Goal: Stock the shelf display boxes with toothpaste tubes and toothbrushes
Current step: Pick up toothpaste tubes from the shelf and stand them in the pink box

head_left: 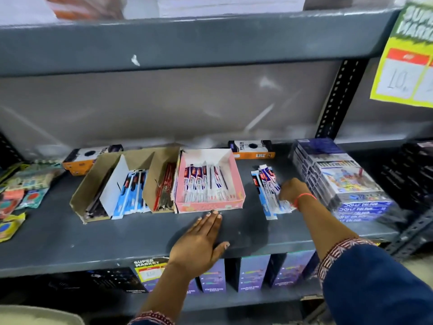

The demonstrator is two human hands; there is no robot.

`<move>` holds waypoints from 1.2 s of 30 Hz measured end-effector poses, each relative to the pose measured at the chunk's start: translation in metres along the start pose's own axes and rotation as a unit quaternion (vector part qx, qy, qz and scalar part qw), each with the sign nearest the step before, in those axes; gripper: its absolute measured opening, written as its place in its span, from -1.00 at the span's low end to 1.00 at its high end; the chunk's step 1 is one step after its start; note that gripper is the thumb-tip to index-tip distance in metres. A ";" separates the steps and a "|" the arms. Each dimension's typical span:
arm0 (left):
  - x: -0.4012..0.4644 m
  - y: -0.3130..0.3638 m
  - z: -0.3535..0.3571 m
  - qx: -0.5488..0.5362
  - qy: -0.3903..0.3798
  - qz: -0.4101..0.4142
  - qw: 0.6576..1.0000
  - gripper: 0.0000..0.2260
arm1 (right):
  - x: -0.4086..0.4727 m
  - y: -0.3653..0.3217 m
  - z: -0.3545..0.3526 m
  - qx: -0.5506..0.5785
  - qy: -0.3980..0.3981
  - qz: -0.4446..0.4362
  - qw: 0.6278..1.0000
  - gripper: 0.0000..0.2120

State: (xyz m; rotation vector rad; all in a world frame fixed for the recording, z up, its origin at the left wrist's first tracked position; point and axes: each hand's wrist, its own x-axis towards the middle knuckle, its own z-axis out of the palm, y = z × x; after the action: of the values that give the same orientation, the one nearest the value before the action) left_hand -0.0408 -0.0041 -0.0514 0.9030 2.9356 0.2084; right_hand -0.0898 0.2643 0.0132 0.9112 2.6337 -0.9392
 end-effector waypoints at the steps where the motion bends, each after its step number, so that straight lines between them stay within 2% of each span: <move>1: 0.000 0.001 -0.001 -0.001 0.010 -0.001 1.000 -0.06 | -0.001 -0.002 -0.004 0.017 -0.015 0.002 1.000 -0.58; 4: -0.002 0.002 -0.004 -0.003 0.016 -0.001 1.000 -0.09 | 0.003 0.000 -0.010 0.055 -0.023 -0.013 0.998 -0.62; 7: -0.005 0.008 -0.011 0.002 0.024 0.013 1.000 -0.09 | -0.008 0.001 -0.014 0.170 -0.007 -0.049 0.984 -0.87; 8: -0.003 0.008 -0.010 0.010 0.022 0.019 1.000 -0.10 | -0.014 0.000 -0.016 0.224 -0.002 -0.068 0.972 -0.87; 10: -0.004 0.008 -0.012 0.005 0.012 0.015 1.000 -0.11 | -0.030 -0.006 -0.016 0.346 -0.021 -0.087 0.934 -0.75; 13: -0.004 0.007 -0.012 0.050 0.017 0.023 0.998 -0.17 | -0.058 -0.012 -0.008 0.433 -0.061 -0.087 0.895 -0.80; 15: -0.005 0.011 -0.017 0.055 0.019 -0.005 0.998 -0.27 | -0.077 -0.014 -0.001 0.495 -0.084 -0.090 0.860 -0.84; 16: -0.006 0.013 -0.019 0.040 0.011 0.000 0.999 -0.26 | -0.086 -0.015 0.003 0.533 -0.100 -0.093 0.835 -0.85; 17: -0.006 0.013 -0.016 0.032 0.045 0.023 0.998 -0.21 | -0.093 -0.015 0.008 0.564 -0.114 -0.097 0.812 -0.86; 18: -0.007 0.013 -0.013 0.025 0.044 0.023 0.998 -0.16 | -0.104 -0.017 0.012 0.589 -0.127 -0.101 0.792 -0.85; 22: -0.006 0.009 -0.011 0.028 0.057 0.016 0.998 -0.06 | -0.138 -0.020 0.032 0.647 -0.161 -0.116 0.737 -0.79; 27: -0.006 0.005 -0.005 0.006 0.071 0.035 0.997 -0.11 | -0.157 -0.023 0.054 0.656 -0.164 -0.124 0.726 -0.80; 30: -0.007 0.004 -0.003 -0.002 0.063 0.027 0.998 -0.10 | -0.160 -0.028 0.061 0.649 -0.147 -0.128 0.736 -0.81; 33: -0.007 0.005 -0.005 -0.009 0.060 0.010 0.998 -0.33 | -0.159 -0.033 0.064 0.647 -0.138 -0.116 0.741 -0.81; 36: -0.004 0.002 0.001 0.018 0.067 0.024 0.997 -0.32 | -0.151 -0.042 0.063 0.638 -0.130 -0.104 0.752 -0.80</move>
State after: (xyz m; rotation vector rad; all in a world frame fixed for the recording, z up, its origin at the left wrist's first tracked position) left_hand -0.0365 -0.0044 -0.0524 1.0029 3.0520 0.2270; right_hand 0.0031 0.1259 0.0417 0.5203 1.5668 -2.7619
